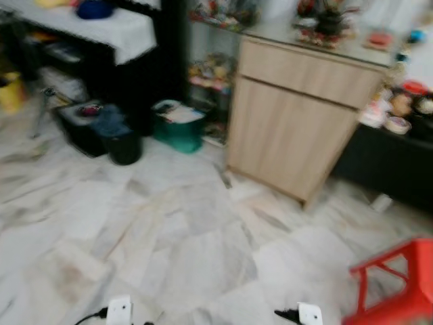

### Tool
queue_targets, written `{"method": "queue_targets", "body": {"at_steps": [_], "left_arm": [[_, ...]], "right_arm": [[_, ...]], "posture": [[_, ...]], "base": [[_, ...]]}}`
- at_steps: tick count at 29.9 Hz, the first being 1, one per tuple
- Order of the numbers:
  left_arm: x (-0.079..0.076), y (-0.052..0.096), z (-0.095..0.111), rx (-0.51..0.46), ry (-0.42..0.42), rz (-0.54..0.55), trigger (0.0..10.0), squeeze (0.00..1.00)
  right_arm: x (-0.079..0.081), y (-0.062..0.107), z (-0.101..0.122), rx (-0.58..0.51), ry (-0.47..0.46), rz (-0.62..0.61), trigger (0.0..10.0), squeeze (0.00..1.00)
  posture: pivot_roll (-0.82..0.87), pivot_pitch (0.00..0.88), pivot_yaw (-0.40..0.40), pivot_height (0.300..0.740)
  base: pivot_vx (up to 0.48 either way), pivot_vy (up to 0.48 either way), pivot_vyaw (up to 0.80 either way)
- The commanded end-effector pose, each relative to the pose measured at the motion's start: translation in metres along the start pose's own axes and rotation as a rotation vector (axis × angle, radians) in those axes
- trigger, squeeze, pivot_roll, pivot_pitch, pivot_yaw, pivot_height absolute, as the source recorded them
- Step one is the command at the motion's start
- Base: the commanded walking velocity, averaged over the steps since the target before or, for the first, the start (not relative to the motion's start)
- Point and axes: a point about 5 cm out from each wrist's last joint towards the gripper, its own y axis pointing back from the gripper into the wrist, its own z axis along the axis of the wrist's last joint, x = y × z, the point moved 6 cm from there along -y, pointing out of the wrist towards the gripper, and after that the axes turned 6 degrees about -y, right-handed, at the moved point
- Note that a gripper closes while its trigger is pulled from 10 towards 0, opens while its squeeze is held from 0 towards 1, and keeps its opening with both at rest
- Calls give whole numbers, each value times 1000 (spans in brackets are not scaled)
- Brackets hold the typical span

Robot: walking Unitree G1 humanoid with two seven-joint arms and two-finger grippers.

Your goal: Hang keys on a hook

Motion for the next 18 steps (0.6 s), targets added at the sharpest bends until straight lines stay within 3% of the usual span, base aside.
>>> {"method": "queue_targets", "body": {"at_steps": [1,18], "left_arm": [[9,5,-20,54,-6,18,10000,0],[7,4,-16,42,5,15,10000,0]], "right_arm": [[9,-2,7,-18,0,17,10000,0],[8,-2,9,-21,8,17,10000,0]], "posture": [[41,0,-39,727],[42,0,-49,727]], "base": [[0,0,-775],[0,0,-775]]}}
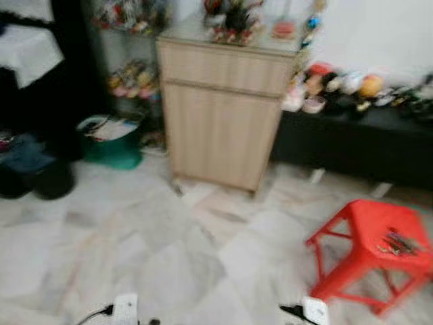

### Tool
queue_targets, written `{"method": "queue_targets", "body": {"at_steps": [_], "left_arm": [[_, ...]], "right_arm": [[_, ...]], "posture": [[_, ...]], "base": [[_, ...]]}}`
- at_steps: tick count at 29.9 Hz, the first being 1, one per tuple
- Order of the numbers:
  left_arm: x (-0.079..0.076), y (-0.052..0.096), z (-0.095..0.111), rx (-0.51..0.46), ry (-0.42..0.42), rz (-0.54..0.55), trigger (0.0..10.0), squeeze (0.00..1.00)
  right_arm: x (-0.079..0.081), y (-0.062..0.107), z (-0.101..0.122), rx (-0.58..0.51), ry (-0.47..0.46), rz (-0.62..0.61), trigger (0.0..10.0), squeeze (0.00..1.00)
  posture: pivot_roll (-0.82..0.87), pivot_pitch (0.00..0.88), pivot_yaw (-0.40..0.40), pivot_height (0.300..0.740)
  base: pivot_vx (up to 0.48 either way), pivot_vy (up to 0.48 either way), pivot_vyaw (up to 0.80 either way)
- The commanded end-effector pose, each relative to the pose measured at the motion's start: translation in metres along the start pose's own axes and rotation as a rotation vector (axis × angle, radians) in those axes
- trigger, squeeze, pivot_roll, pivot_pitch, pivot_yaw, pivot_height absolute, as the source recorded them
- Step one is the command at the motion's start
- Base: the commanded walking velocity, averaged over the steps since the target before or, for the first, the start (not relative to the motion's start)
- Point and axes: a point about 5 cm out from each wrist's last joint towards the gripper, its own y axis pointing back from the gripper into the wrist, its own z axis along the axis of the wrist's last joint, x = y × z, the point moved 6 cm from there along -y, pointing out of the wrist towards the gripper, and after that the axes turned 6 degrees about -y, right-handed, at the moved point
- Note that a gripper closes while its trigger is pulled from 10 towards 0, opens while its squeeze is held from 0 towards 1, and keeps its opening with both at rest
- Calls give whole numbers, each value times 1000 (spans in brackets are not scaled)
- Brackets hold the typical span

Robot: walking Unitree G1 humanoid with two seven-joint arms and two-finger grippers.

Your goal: Hang keys on a hook

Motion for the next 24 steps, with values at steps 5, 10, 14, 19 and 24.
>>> {"method": "queue_targets", "body": {"at_steps": [5,10,14,19,24], "left_arm": [[-7,-1,1,-1,-3,-15,10000,0],[-4,-1,3,-3,-5,-8,10000,0],[-2,-2,7,-7,-9,-6,10000,0],[0,-3,14,-23,-5,2,10000,0],[6,-2,12,-20,1,19,10000,0]], "right_arm": [[-9,1,2,-2,1,-21,10000,0],[-5,0,5,-18,-21,-15,10000,0],[-1,0,8,-30,-22,2,10000,1000],[3,-1,12,-38,-30,-4,10000,1000],[4,-1,8,-24,-14,-12,10000,1000]], "posture": [[44,0,-54,727],[50,0,-50,727],[51,0,-49,727],[69,0,-57,727],[100,0,-83,727]], "base": [[0,0,-775],[0,-405,-310],[0,-474,0],[0,-480,0],[0,-474,0]]}}
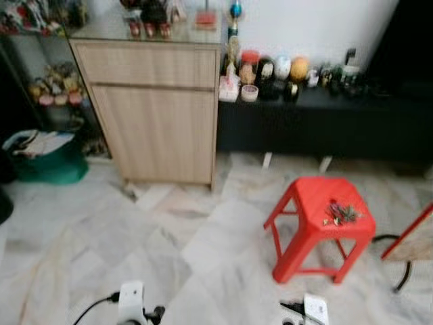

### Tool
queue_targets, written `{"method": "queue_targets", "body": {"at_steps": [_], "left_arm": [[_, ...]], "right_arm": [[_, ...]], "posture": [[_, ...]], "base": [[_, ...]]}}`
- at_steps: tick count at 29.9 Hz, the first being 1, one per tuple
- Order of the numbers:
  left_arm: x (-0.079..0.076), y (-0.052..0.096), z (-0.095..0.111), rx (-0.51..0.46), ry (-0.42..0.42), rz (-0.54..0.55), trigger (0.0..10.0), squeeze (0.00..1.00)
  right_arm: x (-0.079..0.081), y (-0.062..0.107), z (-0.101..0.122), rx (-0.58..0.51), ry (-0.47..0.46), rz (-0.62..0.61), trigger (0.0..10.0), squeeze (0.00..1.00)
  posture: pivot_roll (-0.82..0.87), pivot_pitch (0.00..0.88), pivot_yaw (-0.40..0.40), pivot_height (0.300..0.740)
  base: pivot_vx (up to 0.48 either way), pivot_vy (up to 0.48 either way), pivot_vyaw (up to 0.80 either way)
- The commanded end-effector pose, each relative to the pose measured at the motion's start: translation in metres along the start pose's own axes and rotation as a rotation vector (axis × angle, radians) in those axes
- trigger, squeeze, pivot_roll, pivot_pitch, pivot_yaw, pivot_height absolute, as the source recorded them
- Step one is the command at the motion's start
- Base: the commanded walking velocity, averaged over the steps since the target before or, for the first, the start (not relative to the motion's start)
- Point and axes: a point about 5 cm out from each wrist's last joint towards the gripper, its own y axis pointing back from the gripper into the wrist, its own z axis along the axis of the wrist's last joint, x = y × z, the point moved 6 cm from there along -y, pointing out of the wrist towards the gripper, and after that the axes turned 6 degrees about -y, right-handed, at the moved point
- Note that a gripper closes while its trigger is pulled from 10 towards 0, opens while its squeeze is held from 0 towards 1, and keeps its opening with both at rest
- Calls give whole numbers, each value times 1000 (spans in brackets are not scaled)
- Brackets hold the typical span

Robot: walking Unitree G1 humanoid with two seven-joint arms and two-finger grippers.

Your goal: Hang keys on a hook

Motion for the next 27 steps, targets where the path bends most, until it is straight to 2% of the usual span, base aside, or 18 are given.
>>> {"method": "queue_targets", "body": {"at_steps": [1,2,4,5,11,15,19,22,27], "left_arm": [[-4,0,-2,10,8,-7,10000,0],[0,0,-4,13,14,5,10000,0],[2,1,-5,17,16,10,10000,0],[4,2,-8,25,14,14,10000,0],[18,6,-22,55,4,38,10000,0],[27,11,-33,79,-29,42,10000,0],[32,12,-37,94,-54,48,10000,0],[30,7,-19,70,-69,51,10000,0],[30,4,-6,45,-80,47,10000,0]], "right_arm": [[-8,2,-10,29,-4,-23,10000,1000],[-8,2,-12,35,6,-26,10000,573],[-7,2,-14,40,13,-27,10000,573],[-8,3,-16,45,20,-35,10000,0],[-11,5,-27,48,-29,-62,10000,0],[-14,9,-46,82,-16,-68,10000,0],[-14,11,-54,96,-3,-67,10000,0],[-18,15,-65,112,-6,-74,10000,0],[-23,17,-67,112,9,-79,10000,0]], "posture": [[100,0,-83,727],[100,0,-81,727],[98,0,-79,727],[86,0,-72,727],[76,0,-70,727],[52,0,-46,727],[48,0,-46,727],[33,0,-45,727],[47,0,-53,727]], "base": [[0,-472,0],[0,-472,0],[0,-472,0],[0,-472,0],[0,-475,0],[0,-469,0],[0,-460,0],[0,0,0],[0,0,0]]}}
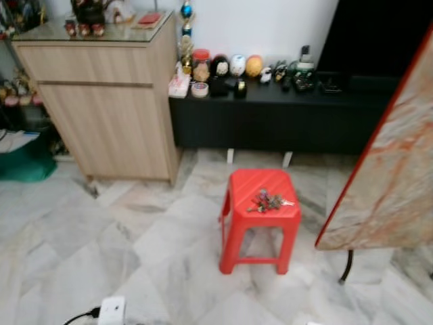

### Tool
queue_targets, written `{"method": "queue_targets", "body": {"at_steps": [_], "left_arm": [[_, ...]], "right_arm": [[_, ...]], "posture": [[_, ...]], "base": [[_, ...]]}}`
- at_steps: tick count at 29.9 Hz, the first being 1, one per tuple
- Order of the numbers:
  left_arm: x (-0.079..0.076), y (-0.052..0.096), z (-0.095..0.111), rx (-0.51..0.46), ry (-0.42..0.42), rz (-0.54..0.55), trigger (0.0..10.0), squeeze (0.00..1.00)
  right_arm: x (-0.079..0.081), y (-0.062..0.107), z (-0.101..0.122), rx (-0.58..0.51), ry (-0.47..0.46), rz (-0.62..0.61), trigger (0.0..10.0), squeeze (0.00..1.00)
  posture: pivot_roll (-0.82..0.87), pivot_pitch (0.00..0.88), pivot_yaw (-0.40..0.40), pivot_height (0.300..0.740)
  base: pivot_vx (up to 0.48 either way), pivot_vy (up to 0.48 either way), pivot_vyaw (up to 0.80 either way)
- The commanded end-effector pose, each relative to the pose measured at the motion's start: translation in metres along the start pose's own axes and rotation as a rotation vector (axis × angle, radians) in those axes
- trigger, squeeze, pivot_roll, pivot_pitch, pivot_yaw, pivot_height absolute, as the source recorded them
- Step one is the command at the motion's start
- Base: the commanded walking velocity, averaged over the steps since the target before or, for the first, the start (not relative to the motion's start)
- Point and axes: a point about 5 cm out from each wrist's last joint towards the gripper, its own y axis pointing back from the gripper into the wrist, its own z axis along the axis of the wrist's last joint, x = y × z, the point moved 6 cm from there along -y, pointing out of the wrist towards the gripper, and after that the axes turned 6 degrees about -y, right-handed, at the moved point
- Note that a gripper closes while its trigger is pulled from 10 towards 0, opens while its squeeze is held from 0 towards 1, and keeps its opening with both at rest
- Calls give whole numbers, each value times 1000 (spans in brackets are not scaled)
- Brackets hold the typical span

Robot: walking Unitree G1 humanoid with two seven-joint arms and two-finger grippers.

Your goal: Hang keys on a hook

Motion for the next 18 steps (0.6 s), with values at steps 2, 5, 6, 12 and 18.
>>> {"method": "queue_targets", "body": {"at_steps": [2,5,6,12,18], "left_arm": [[3,1,-5,16,25,-6,10000,0],[3,3,-11,22,6,-23,10000,0],[4,4,-15,26,8,-23,10000,0],[-5,7,-30,35,24,-20,10000,0],[3,10,-39,48,26,-9,10000,0]], "right_arm": [[-3,1,-4,12,66,16,10000,0],[-8,1,-1,7,101,15,10000,0],[-9,1,0,2,85,9,10000,0],[-11,1,-2,9,41,1,10000,0],[1,2,-9,25,80,45,10000,0]], "posture": [[78,0,-47,727],[65,0,-44,727],[64,0,-43,727],[94,0,-69,727],[83,0,-43,727]], "base": [[0,0,0],[0,0,0],[0,0,0],[0,0,0],[129,0,0]]}}
